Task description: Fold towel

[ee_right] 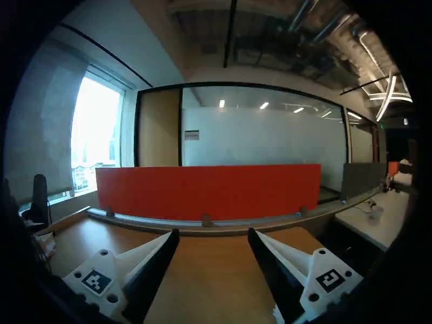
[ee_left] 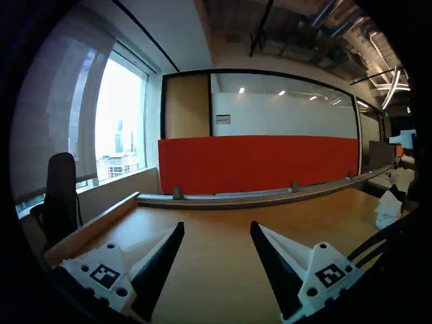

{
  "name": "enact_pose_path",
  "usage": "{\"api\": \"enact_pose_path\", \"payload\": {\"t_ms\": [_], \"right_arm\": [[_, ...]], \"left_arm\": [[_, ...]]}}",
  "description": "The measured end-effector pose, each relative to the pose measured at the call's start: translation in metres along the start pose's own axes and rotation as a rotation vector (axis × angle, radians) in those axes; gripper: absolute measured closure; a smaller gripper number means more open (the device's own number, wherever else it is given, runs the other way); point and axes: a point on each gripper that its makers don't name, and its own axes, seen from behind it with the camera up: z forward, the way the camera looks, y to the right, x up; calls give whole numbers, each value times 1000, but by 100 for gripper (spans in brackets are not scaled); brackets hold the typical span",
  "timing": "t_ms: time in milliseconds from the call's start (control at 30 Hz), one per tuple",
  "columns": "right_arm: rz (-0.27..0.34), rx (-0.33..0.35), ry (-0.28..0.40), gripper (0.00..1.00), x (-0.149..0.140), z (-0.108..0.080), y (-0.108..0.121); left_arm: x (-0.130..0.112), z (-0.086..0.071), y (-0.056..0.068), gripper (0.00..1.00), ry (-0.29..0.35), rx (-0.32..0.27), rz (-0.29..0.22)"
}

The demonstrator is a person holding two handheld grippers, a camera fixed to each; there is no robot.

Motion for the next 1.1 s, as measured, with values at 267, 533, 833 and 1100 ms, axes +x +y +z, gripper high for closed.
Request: {"api": "enact_pose_path", "payload": {"t_ms": [267,533,833,1100], "right_arm": [[-13,-3,-5,1,-25,-2,-5],[-7,-3,4,1,-44,-4,-6],[-18,-9,7,1,-60,-5,-5],[-23,-7,10,1,-66,-4,-6]], "left_arm": [[-31,2,-4,10,27,5,-11],[-59,2,-3,10,52,6,-22],[-78,3,-4,10,81,14,-19],[-88,3,-6,10,93,19,-26]]}}
